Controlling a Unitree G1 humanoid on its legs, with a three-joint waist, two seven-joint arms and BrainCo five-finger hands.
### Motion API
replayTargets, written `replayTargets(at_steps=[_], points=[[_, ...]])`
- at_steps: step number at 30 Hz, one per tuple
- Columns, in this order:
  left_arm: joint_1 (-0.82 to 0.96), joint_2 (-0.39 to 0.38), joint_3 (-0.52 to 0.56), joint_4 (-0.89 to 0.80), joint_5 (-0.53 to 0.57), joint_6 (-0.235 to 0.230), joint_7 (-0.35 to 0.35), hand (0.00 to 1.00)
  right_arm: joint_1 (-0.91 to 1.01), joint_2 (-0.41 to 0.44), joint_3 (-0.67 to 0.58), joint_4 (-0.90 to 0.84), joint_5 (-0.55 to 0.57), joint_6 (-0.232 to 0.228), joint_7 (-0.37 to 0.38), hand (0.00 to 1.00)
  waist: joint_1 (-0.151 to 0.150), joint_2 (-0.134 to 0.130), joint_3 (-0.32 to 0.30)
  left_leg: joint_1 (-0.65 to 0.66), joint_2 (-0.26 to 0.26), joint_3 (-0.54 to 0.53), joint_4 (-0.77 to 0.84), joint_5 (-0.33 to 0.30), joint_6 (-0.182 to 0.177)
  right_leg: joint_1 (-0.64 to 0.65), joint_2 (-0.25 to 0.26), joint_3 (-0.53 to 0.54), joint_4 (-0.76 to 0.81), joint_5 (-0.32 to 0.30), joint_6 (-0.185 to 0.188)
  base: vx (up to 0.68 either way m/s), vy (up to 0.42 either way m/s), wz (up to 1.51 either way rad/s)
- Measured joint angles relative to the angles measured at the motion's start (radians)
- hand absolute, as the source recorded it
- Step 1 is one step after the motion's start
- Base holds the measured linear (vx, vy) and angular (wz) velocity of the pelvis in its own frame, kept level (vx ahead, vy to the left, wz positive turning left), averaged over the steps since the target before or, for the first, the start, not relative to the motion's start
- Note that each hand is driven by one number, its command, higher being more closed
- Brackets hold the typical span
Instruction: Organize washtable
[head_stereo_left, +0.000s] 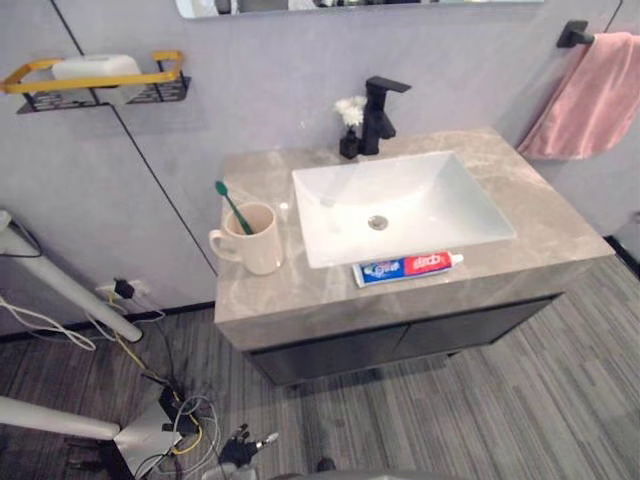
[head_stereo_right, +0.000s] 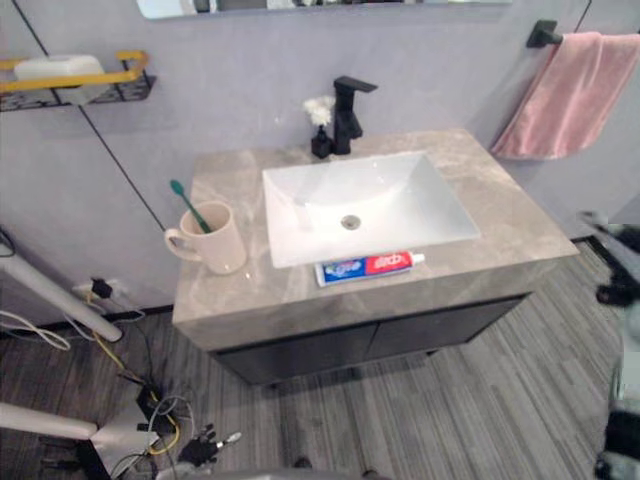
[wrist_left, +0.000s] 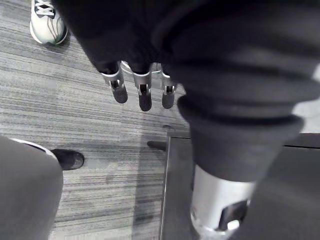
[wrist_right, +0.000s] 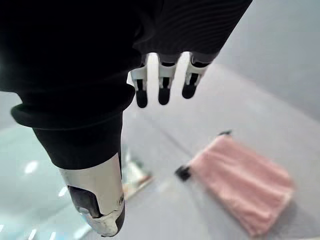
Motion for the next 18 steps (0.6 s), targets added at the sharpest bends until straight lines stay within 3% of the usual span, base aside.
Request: replayTargets(at_steps=[4,9,18], points=[[0.01,-0.001,0.0,-0.025,0.0,-0.004,-0.007,0.0,-0.042,-0.04,0.151,0.005,-0.14,-0.041,0.049,0.0,0.001,-0.005,0.002,-0.017,-0.007,-0.029,0.0,0.013,0.008,0.0,-0.006,-0.027,-0.002,0.0,0.0,0.0,-0.045,0.28],[0.025,-0.001,0.0,-0.057,-0.002,-0.008,-0.017,0.0,-0.095,-0.084,0.29,0.061,-0.152,-0.087,0.112,0.0,0.005,-0.014,0.005,-0.026,-0.011,-0.049,0.0,0.017,0.006,0.002,-0.011,-0.056,-0.003,0.004,-0.005,0.0,-0.029,0.15],[0.026,0.013,-0.002,-0.066,-0.009,-0.03,-0.028,0.0,-0.127,-0.115,0.4,0.142,-0.152,-0.105,0.151,0.0,0.003,-0.037,0.02,-0.04,-0.011,-0.072,0.005,0.024,0.006,-0.003,-0.01,-0.073,-0.003,0.01,-0.013,-0.01,-0.037,0.08]])
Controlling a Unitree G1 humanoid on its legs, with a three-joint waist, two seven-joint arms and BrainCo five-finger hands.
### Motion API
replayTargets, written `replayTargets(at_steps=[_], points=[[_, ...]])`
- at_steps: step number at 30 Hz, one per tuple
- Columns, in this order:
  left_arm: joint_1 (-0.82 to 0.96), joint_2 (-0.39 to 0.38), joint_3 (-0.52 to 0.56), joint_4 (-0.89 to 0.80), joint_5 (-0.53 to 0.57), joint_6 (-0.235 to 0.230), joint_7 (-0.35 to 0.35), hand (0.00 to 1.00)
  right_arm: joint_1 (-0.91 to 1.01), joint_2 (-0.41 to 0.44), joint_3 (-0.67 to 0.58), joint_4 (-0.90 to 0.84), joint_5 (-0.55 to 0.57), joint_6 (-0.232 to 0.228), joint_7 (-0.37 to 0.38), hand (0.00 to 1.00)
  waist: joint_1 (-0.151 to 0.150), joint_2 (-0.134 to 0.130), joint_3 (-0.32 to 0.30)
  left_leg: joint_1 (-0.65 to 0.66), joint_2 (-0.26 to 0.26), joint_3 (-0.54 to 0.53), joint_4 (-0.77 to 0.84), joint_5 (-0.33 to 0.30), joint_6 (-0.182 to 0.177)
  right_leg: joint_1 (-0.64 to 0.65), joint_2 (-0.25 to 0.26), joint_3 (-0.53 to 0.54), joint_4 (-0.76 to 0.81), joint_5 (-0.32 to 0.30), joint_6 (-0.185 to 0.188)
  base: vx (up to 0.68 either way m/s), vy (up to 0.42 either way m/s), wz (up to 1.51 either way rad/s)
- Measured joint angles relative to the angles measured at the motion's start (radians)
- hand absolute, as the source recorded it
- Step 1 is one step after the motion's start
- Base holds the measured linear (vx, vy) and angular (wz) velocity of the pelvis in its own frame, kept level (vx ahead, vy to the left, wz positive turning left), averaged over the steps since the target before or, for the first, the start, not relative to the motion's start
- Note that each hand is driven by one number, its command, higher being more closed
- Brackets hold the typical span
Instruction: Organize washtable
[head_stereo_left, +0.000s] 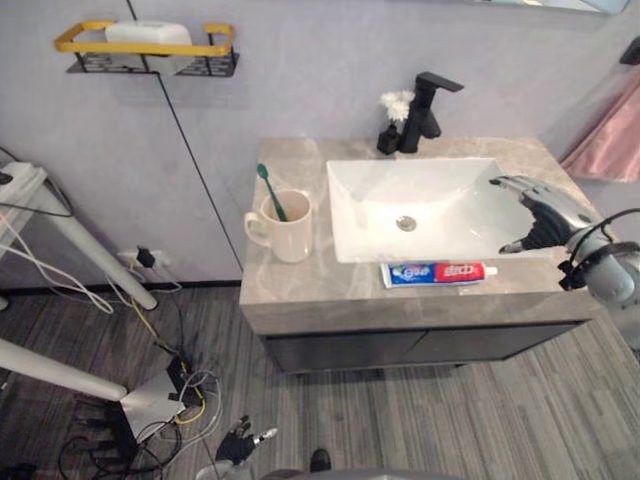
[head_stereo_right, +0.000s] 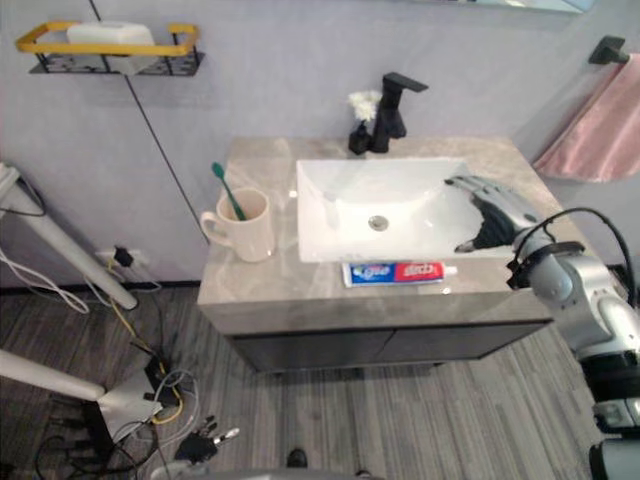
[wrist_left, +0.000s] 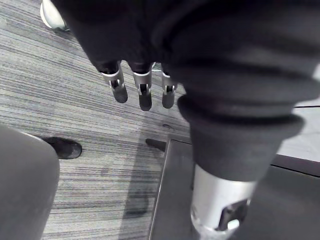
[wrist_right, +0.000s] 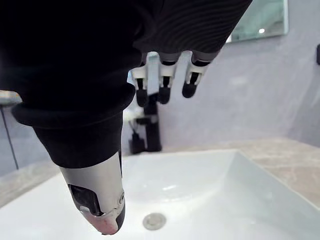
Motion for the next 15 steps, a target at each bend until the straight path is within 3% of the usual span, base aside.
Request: replayTargets(at_steps=[15], points=[[-0.015,0.026,-0.035,-0.051,-0.044,-0.019,0.003,0.0,-0.042,0.0,0.07,-0.026,0.03,-0.006,0.007,0.0,0.023,-0.048,0.056,-0.063,0.013,-0.017,-0.004,0.032,-0.022,-0.051,0.011,-0.02,-0.007,0.012,0.0,-0.03,-0.051,0.04]])
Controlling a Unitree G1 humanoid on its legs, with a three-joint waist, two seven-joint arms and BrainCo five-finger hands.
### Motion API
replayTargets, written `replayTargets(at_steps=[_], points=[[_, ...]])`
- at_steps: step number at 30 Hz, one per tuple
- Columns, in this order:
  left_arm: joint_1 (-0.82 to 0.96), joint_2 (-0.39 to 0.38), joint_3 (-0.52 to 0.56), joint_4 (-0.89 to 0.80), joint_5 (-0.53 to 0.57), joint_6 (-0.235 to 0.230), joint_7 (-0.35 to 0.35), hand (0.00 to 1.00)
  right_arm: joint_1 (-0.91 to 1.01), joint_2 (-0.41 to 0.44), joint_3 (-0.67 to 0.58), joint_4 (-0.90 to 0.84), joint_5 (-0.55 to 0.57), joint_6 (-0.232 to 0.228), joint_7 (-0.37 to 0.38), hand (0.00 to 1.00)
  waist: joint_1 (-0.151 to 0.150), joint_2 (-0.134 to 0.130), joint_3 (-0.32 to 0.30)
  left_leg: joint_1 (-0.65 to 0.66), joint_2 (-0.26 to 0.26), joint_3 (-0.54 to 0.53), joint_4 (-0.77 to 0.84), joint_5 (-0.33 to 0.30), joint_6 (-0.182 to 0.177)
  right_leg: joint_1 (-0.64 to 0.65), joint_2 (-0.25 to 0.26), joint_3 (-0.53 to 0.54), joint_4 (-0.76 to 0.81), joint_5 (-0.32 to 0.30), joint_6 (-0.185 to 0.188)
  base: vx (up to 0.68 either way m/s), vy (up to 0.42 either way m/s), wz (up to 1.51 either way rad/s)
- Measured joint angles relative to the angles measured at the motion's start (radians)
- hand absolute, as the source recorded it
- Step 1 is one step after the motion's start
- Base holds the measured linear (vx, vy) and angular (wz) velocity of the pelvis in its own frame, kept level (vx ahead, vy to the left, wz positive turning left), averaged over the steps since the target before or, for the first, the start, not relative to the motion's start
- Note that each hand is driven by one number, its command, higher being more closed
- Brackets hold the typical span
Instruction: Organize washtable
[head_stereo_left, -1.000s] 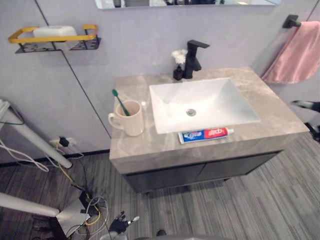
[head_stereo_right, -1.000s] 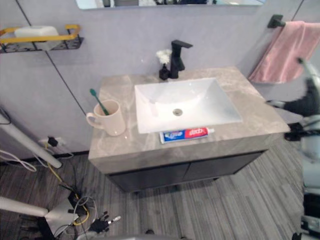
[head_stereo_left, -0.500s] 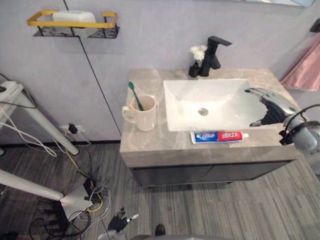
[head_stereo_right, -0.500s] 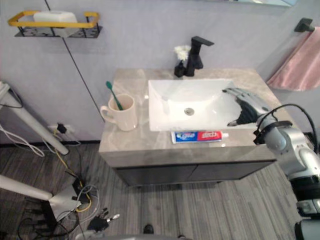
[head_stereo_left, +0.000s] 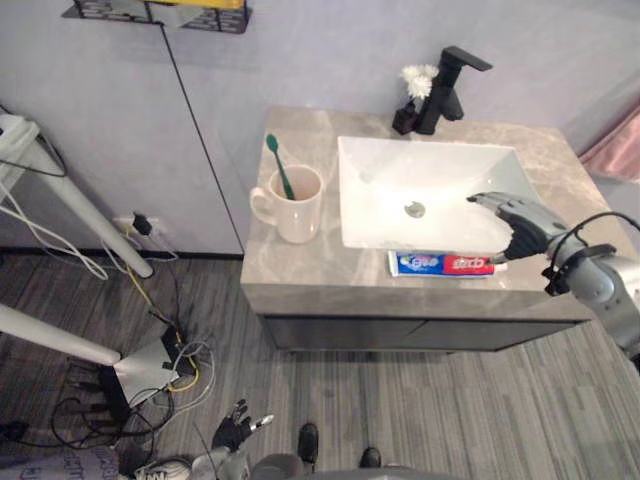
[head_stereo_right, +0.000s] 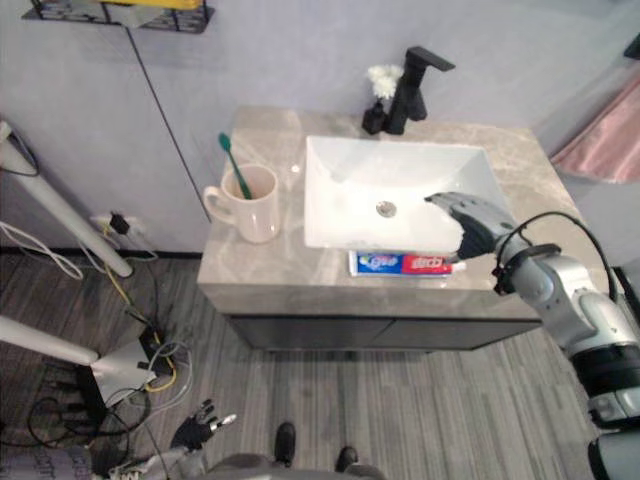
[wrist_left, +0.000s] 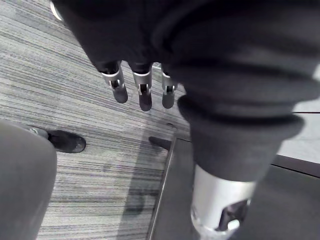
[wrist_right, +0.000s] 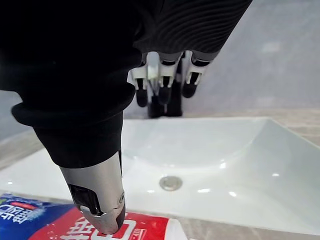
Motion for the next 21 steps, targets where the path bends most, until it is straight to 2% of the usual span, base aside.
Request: replayTargets(at_steps=[12,21], points=[[-0.012,0.003,0.0,-0.025,0.0,0.0,0.0,0.0,0.001,0.001,0.05,-0.077,0.057,-0.002,0.064,0.0,0.006,-0.026,0.035,-0.023,0.002,-0.001,0.005,0.003,-0.001,-0.018,0.003,-0.001,-0.008,0.005,-0.003,0.01,-0.005,0.01],[-0.027,0.009,-0.01,-0.025,0.0,0.0,0.001,0.0,0.003,0.001,0.081,-0.076,0.058,-0.001,0.066,0.0,0.008,-0.036,0.058,-0.039,0.007,0.001,0.006,0.004,-0.002,-0.035,0.008,0.002,-0.008,0.013,-0.008,0.01,-0.006,0.0]])
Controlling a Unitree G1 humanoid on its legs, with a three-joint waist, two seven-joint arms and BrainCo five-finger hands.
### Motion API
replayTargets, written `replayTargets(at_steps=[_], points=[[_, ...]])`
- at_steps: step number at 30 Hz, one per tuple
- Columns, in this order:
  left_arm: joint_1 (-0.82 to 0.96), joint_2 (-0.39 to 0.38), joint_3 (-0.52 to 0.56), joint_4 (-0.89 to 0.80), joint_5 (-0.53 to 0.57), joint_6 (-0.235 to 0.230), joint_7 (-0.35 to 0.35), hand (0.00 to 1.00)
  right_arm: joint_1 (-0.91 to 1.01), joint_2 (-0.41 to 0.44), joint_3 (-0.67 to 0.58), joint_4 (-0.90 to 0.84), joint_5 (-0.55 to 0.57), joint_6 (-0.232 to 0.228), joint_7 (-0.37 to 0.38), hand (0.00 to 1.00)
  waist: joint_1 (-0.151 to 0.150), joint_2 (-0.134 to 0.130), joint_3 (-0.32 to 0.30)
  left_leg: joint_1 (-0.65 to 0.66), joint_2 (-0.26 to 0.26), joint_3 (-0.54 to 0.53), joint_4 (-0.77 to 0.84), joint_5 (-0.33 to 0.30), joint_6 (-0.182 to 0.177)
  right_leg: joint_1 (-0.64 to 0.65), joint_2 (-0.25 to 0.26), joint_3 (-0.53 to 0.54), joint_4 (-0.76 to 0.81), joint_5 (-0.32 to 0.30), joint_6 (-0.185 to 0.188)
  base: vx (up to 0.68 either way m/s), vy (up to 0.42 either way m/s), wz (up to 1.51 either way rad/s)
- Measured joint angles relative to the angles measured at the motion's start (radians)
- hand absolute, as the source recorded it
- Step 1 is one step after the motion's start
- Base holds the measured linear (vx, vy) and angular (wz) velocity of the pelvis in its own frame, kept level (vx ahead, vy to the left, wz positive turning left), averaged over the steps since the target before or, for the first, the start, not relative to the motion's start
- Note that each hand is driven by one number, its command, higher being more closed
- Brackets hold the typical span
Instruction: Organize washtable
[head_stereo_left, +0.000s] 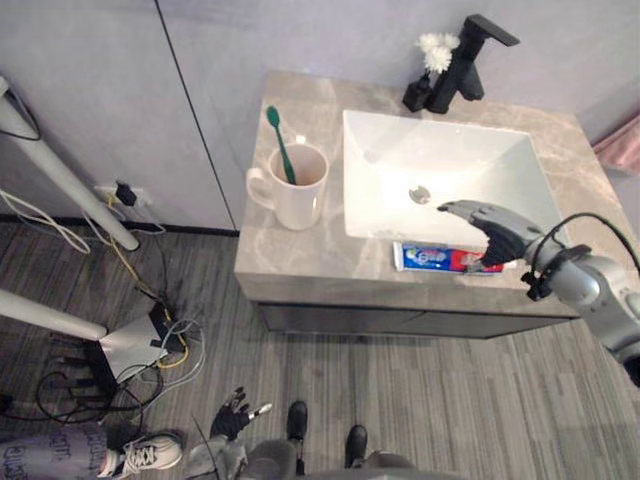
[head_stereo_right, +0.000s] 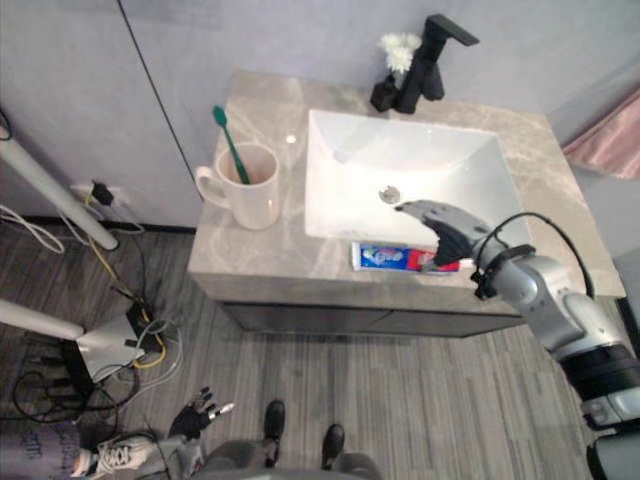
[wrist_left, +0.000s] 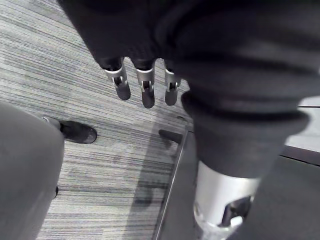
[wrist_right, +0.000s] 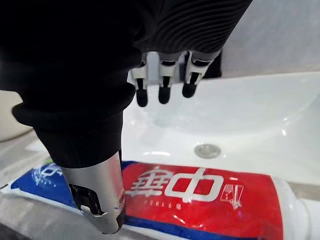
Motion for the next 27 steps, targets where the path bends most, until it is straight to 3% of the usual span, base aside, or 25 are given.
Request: replayTargets(at_steps=[6,11,12,23,27], points=[[-0.015,0.008,-0.028,-0.009,-0.004,-0.001,0.006,0.0,-0.006,-0.001,-0.004,-0.001,0.012,0.002,-0.005,0.0,0.022,-0.003,0.017,-0.023,0.008,0.013,0.0,0.001,-0.002,-0.03,0.007,0.013,0.005,0.007,-0.003,-0.01,-0.014,-0.06],[-0.019,0.009,-0.028,-0.011,-0.008,-0.002,0.021,0.0,-0.008,-0.001,-0.003,-0.011,0.033,0.003,-0.002,0.0,0.022,-0.01,0.027,-0.026,0.016,0.013,0.0,0.003,-0.005,-0.035,0.015,0.021,0.006,0.008,-0.004,0.02,-0.023,-0.02],[-0.019,0.01,-0.028,-0.011,-0.008,-0.003,0.021,0.0,-0.008,-0.001,-0.003,-0.017,0.035,0.003,-0.002,1.0,0.022,-0.011,0.029,-0.027,0.017,0.013,0.0,0.003,-0.005,-0.036,0.016,0.022,0.006,0.008,-0.004,0.01,-0.028,-0.06],[-0.037,0.016,-0.028,-0.011,-0.031,-0.003,0.024,0.0,-0.03,-0.002,-0.016,-0.039,0.077,0.01,-0.005,1.0,0.026,-0.021,0.06,-0.049,0.023,0.014,-0.001,0.007,-0.013,-0.057,0.022,0.026,0.006,0.008,-0.004,0.0,-0.016,0.0],[-0.043,0.015,-0.03,-0.011,-0.034,-0.003,0.026,0.0,-0.033,-0.001,-0.02,-0.039,0.081,0.006,-0.005,1.0,0.042,-0.023,0.061,-0.052,0.027,0.017,0.0,0.011,-0.015,-0.06,0.025,0.027,0.006,0.008,-0.004,0.02,-0.017,0.0]])
